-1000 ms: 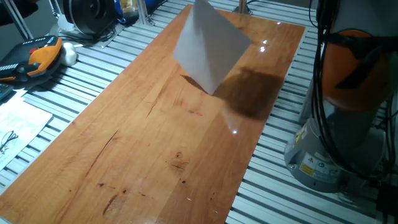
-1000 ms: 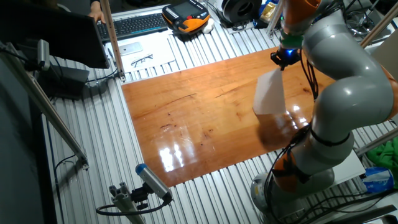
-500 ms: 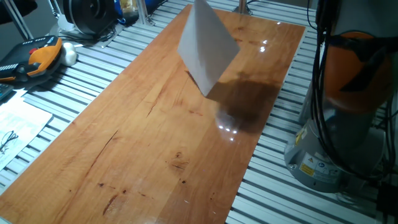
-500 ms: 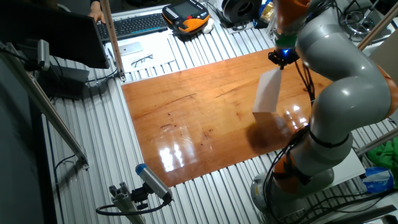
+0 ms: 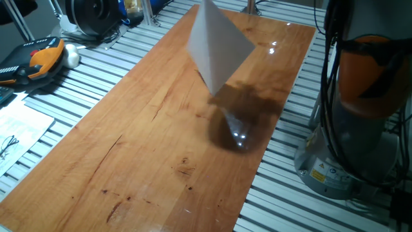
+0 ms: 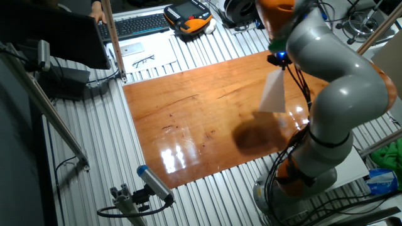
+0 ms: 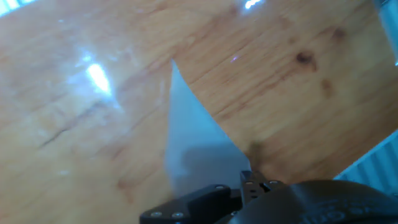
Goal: Flip over and spread out the paper that is laid flat on the table
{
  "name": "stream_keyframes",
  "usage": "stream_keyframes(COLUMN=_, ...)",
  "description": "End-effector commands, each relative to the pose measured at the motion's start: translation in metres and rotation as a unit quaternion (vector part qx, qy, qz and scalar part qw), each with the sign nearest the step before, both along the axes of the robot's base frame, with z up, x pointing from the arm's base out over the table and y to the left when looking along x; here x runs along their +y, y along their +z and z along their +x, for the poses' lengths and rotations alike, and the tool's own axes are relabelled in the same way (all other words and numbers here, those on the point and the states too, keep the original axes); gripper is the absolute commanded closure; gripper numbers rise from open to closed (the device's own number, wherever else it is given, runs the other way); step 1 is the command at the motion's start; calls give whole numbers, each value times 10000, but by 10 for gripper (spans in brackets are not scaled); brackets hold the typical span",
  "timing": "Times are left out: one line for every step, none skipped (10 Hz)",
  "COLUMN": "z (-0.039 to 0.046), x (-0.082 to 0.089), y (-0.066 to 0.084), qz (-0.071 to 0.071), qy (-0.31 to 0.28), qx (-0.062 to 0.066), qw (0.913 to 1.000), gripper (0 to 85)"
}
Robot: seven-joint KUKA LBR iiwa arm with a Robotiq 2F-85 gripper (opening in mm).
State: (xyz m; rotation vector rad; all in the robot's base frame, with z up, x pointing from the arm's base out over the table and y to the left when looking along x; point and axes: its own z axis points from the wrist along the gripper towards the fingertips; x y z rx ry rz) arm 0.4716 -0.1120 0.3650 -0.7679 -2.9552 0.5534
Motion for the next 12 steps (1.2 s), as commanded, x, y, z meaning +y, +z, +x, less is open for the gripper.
stream_keyframes(z=56, x=114, y=-11, qz=32, qy=-34, qx=-56, qw=10000, gripper=850)
stream_keyframes(z=115, x=187, y=-67, qz=-83, qy=-21, qx=-93, qw=9999, gripper=850)
stream_keyframes(z=184, x=249, y=-158, qz=-75, qy=-65, qx=-149, qw=9998, gripper=850)
stream_keyframes(z=264, x=324, y=-314, qz=23, qy=-137, qx=-294, qw=9995, gripper=850)
stream_keyframes(z=308, x=387, y=-458, qz=164, qy=-175, qx=-481, qw=9986, gripper=850)
stream_keyframes(z=342, x=446, y=-562, qz=368, qy=-233, qx=-580, qw=9974, gripper=850)
stream_keyframes(z=361, x=509, y=-607, qz=518, qy=-287, qx=-612, qw=9964, gripper=850)
stream_keyframes(z=374, x=613, y=-615, qz=664, qy=-375, qx=-637, qw=9950, gripper=850)
stream_keyframes(z=371, x=739, y=-624, qz=682, qy=-457, qx=-690, qw=9942, gripper=850)
stream_keyframes(z=339, x=856, y=-656, qz=748, qy=-539, qx=-785, qw=9926, gripper=850)
stream_keyframes(z=305, x=942, y=-701, qz=876, qy=-606, qx=-831, qw=9908, gripper=850)
stream_keyframes(z=262, x=1035, y=-752, qz=1066, qy=-681, qx=-903, qw=9879, gripper=850)
